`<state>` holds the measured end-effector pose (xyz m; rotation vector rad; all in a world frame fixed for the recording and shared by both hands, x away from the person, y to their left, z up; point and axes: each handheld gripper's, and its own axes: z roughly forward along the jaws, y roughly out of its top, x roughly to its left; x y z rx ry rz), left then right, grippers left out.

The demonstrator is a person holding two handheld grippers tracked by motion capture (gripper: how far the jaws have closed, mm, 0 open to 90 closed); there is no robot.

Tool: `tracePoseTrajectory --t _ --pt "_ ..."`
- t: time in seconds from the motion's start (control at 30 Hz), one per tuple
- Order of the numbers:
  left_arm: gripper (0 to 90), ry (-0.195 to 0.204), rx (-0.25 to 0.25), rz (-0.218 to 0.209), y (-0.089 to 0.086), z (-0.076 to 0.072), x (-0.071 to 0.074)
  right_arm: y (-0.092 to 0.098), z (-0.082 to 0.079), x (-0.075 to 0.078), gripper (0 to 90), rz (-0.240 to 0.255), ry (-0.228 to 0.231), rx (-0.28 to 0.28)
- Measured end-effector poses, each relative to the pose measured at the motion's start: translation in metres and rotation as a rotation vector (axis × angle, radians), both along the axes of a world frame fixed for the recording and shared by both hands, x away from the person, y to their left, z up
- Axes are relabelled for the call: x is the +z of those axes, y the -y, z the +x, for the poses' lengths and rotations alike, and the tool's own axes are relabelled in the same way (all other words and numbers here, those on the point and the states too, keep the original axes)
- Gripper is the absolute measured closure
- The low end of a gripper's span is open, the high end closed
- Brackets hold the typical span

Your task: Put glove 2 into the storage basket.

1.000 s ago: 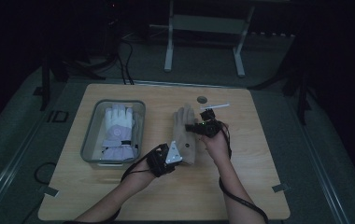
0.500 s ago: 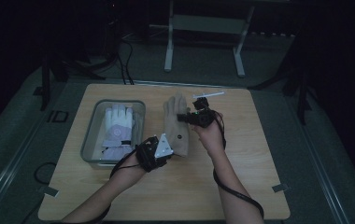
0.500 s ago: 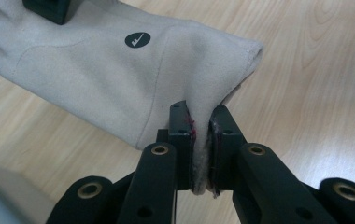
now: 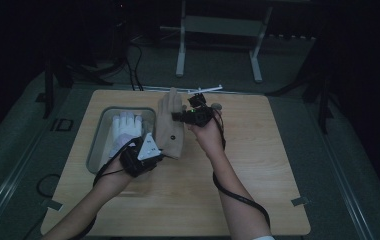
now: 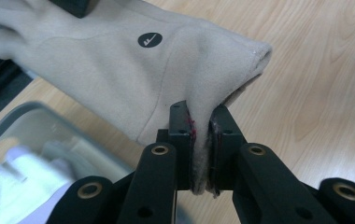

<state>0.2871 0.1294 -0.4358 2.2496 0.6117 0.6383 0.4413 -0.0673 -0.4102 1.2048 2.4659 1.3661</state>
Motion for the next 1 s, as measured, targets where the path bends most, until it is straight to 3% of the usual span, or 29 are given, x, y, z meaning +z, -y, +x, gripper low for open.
tracePoseTrajectory --t 0.23,0.53,0.7,1.0 --pt "82.4 0.007 0.038 0.029 -0.022 -0.005 0.003 -0.033 0.004 0.002 73.7 -0.005 0.002 0.042" --pt "82.4 -0.014 0.095 0.037 -0.052 -0.013 -0.003 -0.084 0.004 0.003 73.6 -0.041 0.016 0.111" --pt "82.4 -0.038 0.13 0.026 -0.074 -0.017 -0.007 -0.115 0.005 -0.002 73.6 -0.07 0.012 0.166" --pt "82.4 -0.053 0.178 0.026 -0.094 -0.022 -0.016 -0.146 0.01 -0.016 73.4 -0.09 -0.025 0.2"
